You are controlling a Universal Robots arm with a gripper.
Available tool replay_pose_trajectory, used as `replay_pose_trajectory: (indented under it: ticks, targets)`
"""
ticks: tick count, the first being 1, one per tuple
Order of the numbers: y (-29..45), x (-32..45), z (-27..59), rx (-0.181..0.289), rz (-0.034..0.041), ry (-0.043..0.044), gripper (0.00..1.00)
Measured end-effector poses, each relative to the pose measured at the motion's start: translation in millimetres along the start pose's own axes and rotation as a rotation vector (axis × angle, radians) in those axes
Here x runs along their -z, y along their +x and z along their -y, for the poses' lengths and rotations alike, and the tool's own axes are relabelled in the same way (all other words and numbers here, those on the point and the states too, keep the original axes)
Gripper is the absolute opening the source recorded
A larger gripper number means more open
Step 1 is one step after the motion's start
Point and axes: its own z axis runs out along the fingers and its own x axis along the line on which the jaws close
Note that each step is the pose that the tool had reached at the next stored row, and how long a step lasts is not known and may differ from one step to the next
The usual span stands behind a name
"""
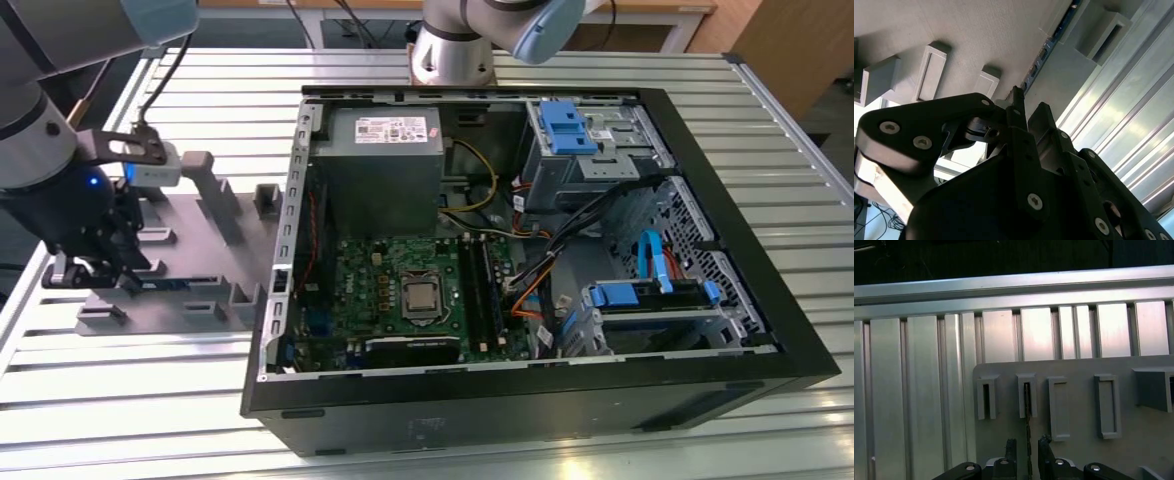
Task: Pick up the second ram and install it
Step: 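Pick up the second ram and move it above second insertion slot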
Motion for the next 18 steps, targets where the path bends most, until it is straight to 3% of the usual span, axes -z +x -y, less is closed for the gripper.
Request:
replay_pose_trajectory:
  ticks: [18]
  targets:
    - [-1.5,-13.7,0.1,0.011,0.0000,0.0029,0.29]
